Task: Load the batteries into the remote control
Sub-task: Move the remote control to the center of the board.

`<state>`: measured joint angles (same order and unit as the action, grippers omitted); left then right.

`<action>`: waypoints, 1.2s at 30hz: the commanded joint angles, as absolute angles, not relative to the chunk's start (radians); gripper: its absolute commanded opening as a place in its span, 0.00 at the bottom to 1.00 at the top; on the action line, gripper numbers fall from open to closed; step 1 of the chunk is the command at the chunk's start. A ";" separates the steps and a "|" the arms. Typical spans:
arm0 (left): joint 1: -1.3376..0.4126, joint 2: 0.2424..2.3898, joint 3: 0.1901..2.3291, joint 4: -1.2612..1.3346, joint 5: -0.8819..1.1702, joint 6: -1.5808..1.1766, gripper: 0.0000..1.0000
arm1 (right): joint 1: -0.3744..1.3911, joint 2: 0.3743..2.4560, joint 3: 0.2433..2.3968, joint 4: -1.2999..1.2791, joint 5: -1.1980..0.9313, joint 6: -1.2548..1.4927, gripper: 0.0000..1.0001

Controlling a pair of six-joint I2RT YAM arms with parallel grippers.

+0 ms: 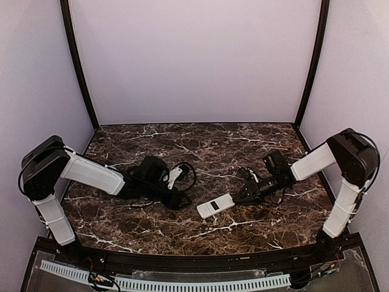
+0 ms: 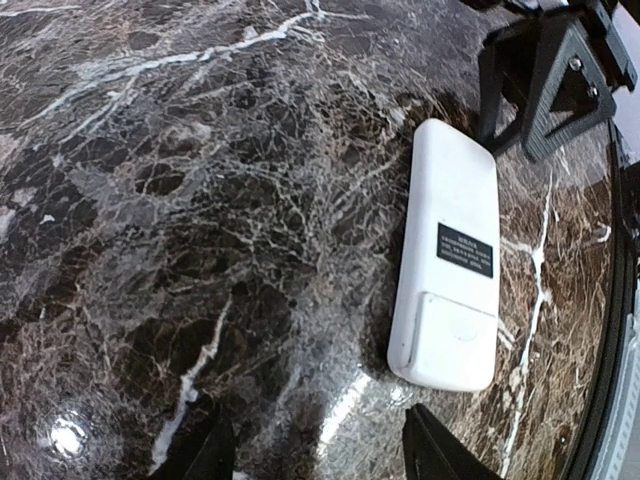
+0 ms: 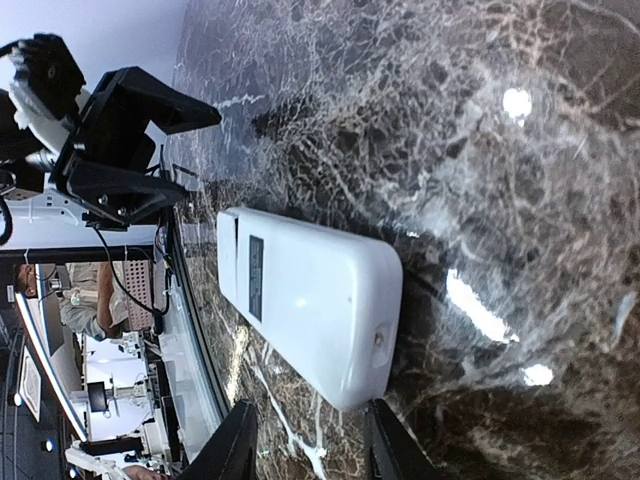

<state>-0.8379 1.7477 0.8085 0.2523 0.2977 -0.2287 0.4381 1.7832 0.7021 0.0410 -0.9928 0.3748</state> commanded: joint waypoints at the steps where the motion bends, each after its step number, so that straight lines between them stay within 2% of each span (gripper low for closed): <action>1: -0.804 1.712 0.790 0.317 0.322 -0.352 0.59 | 0.443 1.734 0.647 0.023 -1.012 0.367 0.36; 10: -0.783 1.727 0.809 0.306 0.353 -0.390 0.62 | 0.508 1.689 0.605 0.007 -1.033 0.356 0.36; 16: -0.783 1.718 0.789 0.319 0.363 -0.402 0.61 | 0.468 1.646 0.662 -0.101 -0.948 0.311 0.44; 23: -0.812 1.671 0.710 0.386 0.368 -0.398 0.61 | 0.421 1.631 0.753 -0.107 -0.887 0.312 0.45; 36: -0.841 1.616 0.616 0.456 0.343 -0.442 0.64 | 0.455 1.842 1.035 -0.108 -0.909 0.294 0.45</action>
<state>-0.8364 1.6730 0.6464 0.4206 0.3550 -0.4225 0.4282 1.7786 0.9844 -0.0761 -0.9005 0.3248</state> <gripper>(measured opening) 0.628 0.452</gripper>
